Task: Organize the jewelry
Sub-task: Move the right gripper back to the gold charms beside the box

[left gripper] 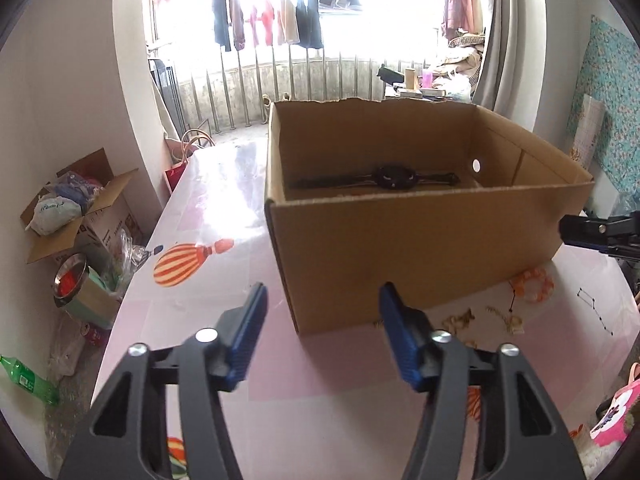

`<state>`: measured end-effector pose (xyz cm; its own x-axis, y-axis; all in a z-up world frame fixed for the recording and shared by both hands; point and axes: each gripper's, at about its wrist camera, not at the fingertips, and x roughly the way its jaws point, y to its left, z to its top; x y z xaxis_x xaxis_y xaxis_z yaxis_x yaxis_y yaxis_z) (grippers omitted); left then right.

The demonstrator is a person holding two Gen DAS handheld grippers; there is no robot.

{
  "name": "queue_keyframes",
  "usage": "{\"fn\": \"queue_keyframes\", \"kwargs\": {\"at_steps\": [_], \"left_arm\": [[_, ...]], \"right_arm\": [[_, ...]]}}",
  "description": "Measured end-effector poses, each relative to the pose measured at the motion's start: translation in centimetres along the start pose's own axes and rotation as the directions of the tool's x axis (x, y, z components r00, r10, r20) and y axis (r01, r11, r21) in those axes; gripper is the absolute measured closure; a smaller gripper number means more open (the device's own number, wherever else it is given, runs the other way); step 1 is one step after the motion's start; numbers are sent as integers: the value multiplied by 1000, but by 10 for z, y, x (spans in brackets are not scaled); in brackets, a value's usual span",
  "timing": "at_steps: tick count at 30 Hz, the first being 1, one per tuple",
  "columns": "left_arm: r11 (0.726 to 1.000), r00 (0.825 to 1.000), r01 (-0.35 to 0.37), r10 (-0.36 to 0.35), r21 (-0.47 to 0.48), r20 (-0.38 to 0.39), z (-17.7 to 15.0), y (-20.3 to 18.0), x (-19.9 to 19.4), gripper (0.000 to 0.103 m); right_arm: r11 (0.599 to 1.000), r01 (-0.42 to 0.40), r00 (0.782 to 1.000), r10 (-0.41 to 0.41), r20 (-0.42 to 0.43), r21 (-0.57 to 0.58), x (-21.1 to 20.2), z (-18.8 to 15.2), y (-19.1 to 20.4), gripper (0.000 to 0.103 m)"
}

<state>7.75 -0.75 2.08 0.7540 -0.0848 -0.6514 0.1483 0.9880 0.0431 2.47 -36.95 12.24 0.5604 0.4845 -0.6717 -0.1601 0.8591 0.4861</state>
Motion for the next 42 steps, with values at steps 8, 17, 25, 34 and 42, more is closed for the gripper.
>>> {"fn": "queue_keyframes", "kwargs": {"at_steps": [8, 17, 25, 34, 42], "left_arm": [[1000, 999, -24, 24, 3, 25, 13, 1, 11, 59], [989, 981, 147, -143, 22, -132, -5, -17, 16, 71], [988, 965, 157, -156, -13, -213, 0, -22, 41, 85], [989, 969, 133, -117, 58, -218, 2, -34, 45, 94], [988, 969, 152, -142, 33, -200, -1, -27, 39, 101]], "right_arm": [[1000, -28, 999, 28, 34, -4, 5, -12, 4, 86], [993, 3, 999, -8, -41, -122, 5, -50, 21, 84], [988, 7, 999, -15, -52, -154, 10, -58, 28, 84], [989, 8, 998, -17, -61, -146, 12, -60, 26, 84], [988, 17, 998, -25, -50, -151, 13, -57, 30, 84]]}}
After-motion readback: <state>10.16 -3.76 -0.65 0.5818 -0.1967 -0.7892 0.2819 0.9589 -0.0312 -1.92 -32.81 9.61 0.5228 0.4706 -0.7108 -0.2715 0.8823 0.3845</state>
